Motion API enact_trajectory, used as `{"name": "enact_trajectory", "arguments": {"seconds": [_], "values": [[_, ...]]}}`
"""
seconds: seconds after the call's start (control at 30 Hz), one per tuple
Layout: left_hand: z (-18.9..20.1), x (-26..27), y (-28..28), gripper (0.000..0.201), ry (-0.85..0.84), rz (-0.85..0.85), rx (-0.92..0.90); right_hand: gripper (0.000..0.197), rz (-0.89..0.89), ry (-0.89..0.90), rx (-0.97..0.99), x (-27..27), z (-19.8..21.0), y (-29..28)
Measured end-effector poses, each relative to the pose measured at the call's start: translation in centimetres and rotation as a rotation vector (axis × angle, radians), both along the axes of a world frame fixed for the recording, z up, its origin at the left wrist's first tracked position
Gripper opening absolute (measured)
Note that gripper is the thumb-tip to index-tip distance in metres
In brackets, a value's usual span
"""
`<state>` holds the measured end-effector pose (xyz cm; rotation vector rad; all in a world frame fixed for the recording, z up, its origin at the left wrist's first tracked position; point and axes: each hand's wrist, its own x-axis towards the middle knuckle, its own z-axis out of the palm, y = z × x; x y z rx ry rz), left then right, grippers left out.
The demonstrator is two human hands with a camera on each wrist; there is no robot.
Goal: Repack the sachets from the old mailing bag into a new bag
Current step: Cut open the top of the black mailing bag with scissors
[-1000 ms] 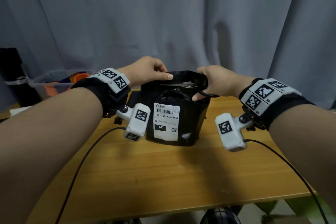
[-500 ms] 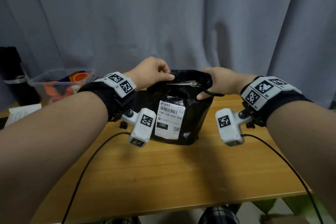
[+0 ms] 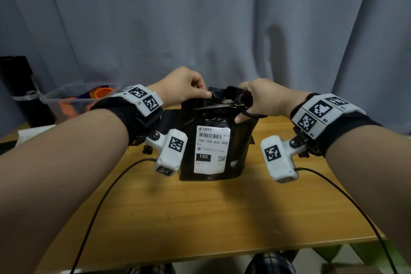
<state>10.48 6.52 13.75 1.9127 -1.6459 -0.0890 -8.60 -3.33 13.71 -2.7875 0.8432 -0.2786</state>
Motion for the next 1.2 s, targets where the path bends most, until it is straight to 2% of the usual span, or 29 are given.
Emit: {"name": "enact_trajectory", "arguments": {"seconds": [0.33, 0.47, 0.57, 0.67, 0.8, 0.9, 1.0, 1.2], "values": [[0.2, 0.2, 0.1, 0.023, 0.077, -0.058, 0.084, 0.053, 0.007, 0.023, -0.049, 0.9, -0.1, -0.1], [0.5, -0.3, -0.6, 0.02, 0.016, -0.056, 0.092, 0.05, 0.01, 0.064, -0.09, 1.0, -0.1, -0.4], [0.1, -0.3, -1.0, 0.018, 0.014, -0.051, 0.047, 0.061, 0.009, 0.093, -0.041, 0.8, 0.1, -0.7], [-0.6, -0.1, -1.3, 0.019, 0.101, -0.028, 0.0, 0.066, 0.009, 0.116, -0.057, 0.8, 0.1, -1.0], [-1.0, 0.2, -1.3, 0.019, 0.196, -0.018, -0.003, 0.051, -0.002, 0.071, -0.093, 0.7, -0.3, -1.0], [-1.0, 0.5, -1.3, 0.015, 0.241, -0.014, -0.001, 0.048, 0.002, 0.021, -0.057, 0.5, -0.2, -0.7], [-0.8, 0.6, -1.2, 0.013, 0.241, -0.012, 0.011, 0.05, 0.019, 0.039, -0.093, 0.6, -0.1, -0.6], [-0.5, 0.9, -0.6, 0.017, 0.234, -0.02, 0.023, 0.039, 0.036, 0.093, -0.155, 1.1, 0.0, -0.9]]}}
